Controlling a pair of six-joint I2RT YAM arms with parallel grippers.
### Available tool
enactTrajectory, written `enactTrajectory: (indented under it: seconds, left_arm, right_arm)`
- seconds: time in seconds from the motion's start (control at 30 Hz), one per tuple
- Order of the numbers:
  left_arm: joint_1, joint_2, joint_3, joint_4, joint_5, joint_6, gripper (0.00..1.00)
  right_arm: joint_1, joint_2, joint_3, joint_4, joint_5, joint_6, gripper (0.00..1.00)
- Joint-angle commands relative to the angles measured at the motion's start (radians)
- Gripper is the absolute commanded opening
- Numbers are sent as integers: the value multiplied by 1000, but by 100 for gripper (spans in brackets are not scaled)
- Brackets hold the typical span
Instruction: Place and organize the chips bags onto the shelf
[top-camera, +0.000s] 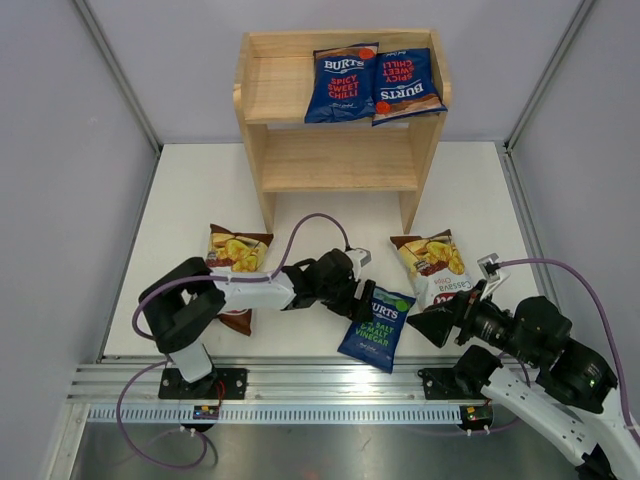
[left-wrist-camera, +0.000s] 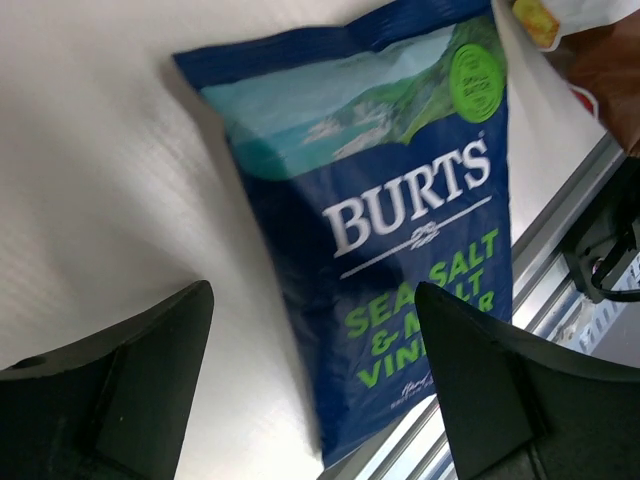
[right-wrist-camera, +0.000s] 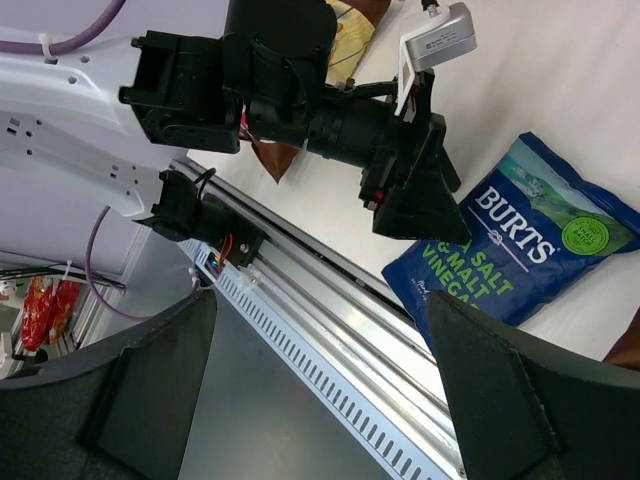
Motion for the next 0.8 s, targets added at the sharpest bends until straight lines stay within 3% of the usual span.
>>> enactTrajectory:
  seconds: [0.0,0.17,0.43,0.5,0.53,0.63,0.77]
  left_arm:
    - [-30,44,60,58,-33,-16,84]
    - [-59,73,62,23,-135,-39,74]
    - [-112,72,14,49,-240,-108,32]
    - [-123,21,-26,61,-288,-145,23]
    - [-125,-52,-46,75,-334,-159,13]
    - [-140,-180,-128,66,-452,-203,1]
    - [-145,-444,-213,-3,-570,-252,0]
  right_arm:
    - [-1,-1,-15,36,-45,9,93]
    - [-1,-6,-24,59,-57,21,93]
    - [1,-9,-44,79,-59,32,92]
    - [-1,-9,-53,83,-53,38,92]
    - [-1,-14,-66,85,-51,41,92]
    - [-1,-23,-108,122,-51,62,93]
    - [-2,-21,-190,206,-68,99,93]
